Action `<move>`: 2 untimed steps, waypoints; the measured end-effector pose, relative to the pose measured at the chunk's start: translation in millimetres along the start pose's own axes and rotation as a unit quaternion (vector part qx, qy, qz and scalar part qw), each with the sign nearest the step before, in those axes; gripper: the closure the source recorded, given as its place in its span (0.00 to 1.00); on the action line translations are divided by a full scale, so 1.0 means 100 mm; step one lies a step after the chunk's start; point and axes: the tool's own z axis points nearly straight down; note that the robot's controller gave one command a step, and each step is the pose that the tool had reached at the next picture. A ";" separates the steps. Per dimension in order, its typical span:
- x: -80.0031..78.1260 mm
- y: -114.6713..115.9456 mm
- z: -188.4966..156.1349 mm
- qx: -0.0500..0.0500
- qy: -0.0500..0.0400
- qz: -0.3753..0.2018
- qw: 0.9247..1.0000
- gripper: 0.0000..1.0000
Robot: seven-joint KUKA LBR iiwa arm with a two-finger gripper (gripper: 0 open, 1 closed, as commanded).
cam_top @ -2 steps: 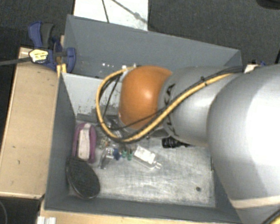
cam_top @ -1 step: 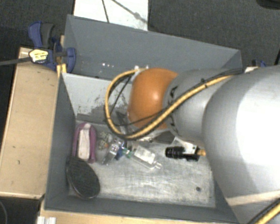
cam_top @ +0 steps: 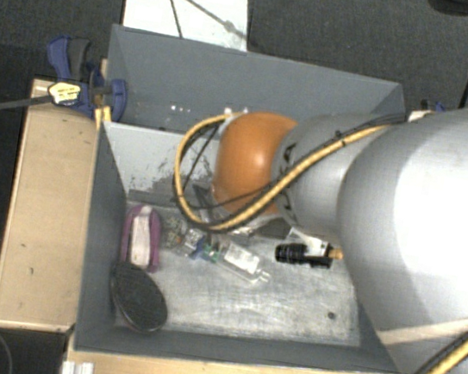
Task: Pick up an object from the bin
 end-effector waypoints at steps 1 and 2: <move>-0.12 0.12 -1.27 -0.002 -0.004 -0.006 1.000 1.00; -0.10 0.11 -1.22 0.001 -0.001 -0.005 1.000 0.00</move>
Offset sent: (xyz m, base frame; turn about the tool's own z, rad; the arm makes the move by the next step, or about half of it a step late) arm 0.0129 0.0053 0.1210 -0.0073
